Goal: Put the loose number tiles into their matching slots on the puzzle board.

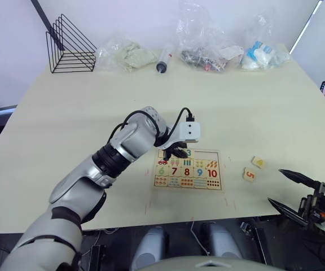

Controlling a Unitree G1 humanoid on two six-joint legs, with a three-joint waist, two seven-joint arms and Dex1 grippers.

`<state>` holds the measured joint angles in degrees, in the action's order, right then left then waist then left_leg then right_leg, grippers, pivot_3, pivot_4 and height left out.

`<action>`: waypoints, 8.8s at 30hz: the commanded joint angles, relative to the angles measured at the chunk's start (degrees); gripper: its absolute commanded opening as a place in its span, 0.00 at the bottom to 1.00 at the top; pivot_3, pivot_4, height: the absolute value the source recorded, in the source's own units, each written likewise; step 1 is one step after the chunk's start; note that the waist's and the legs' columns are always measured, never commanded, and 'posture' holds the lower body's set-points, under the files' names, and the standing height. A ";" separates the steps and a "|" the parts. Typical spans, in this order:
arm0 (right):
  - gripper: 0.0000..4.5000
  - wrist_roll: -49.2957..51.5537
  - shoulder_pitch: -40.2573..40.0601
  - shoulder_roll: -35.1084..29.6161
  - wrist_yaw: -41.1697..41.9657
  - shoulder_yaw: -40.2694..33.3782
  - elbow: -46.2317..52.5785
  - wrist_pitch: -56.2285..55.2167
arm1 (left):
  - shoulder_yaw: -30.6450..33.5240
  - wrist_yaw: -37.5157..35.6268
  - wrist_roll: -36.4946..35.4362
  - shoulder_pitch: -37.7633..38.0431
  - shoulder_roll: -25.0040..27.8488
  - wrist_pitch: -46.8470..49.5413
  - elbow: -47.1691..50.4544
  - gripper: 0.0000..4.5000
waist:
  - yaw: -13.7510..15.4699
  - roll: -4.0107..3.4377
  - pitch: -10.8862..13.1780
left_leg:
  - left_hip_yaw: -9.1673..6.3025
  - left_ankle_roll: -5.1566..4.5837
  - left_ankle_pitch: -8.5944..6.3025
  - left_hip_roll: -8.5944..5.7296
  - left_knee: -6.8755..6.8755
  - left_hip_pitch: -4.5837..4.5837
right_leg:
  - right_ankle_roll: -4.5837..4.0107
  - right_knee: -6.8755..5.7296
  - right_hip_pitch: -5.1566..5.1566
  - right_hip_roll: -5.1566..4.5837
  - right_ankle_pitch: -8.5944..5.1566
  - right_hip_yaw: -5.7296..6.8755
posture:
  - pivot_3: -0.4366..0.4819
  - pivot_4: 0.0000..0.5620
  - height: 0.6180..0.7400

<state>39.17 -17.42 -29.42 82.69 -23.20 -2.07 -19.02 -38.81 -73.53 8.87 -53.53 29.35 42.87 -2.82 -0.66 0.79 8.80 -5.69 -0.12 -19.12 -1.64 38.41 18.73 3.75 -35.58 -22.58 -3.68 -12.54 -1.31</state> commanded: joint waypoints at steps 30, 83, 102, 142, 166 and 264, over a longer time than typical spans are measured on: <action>1.00 0.22 -0.70 -0.17 -0.44 -0.69 1.17 -1.25 | -0.80 -0.38 0.65 0.09 0.30 0.08 2.27 0.20 | 0.00 0.00 0.00 | 0.01 0.00 0.00 0.00 0.01 0.00 | 0.00 -0.01 0.00 0.00 0.00 -0.01 | 0.48 0.27 1.00; 1.00 -0.27 0.22 -0.08 -0.72 -0.38 0.51 -1.24 | 18.50 2.80 -11.38 2.20 0.46 -24.24 -19.08 0.37 | 0.05 0.01 -0.03 | 0.01 0.20 0.11 -0.02 0.04 -0.01 | 0.00 -0.04 -0.01 -0.02 0.01 0.01 | 0.48 0.27 1.00; 1.00 -0.23 -0.93 0.15 -1.43 -0.42 1.72 -1.12 | 16.71 -1.41 -8.58 3.36 -3.21 -36.72 -27.77 0.01 | 0.01 0.02 -0.04 | 0.02 0.02 0.01 -0.03 0.05 -0.02 | 0.03 -0.05 0.00 -0.01 0.03 0.00 | 0.48 0.27 1.00; 1.00 -0.14 -2.13 0.11 -2.22 -0.45 2.94 -1.05 | 16.21 -3.47 -6.19 5.14 -4.25 -36.62 -25.65 0.01 | 0.01 0.02 -0.04 | 0.02 0.01 0.01 -0.03 0.05 -0.02 | 0.04 -0.06 0.00 -0.01 0.03 0.00 | 0.48 0.27 1.00; 1.00 -0.50 -1.53 0.00 -2.53 -0.18 2.31 -1.06 | 19.64 -2.73 -7.99 3.78 -3.87 -37.58 -27.31 0.01 | 0.00 0.02 -0.04 | 0.02 0.01 0.01 -0.03 0.05 -0.02 | 0.04 -0.06 0.00 -0.01 0.03 0.00 | 0.48 0.27 1.00; 1.00 -7.90 4.69 -6.74 -8.74 -1.84 -10.27 4.51 | 63.09 11.94 -38.06 72.21 6.53 -37.89 10.41 0.99 | 0.01 0.02 -0.15 | 0.08 -0.02 -0.03 0.25 -0.03 -0.13 | -0.23 0.00 0.00 -0.10 -0.11 -0.10 | 0.48 0.27 1.00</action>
<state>30.96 -12.81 -36.15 74.20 -24.50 -12.53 -13.38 24.16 -61.17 -29.19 18.79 35.29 6.33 7.21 -0.65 0.81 8.66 -5.62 -0.14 -19.14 -1.39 38.38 18.60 3.52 -35.57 -22.58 -3.78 -12.65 -1.41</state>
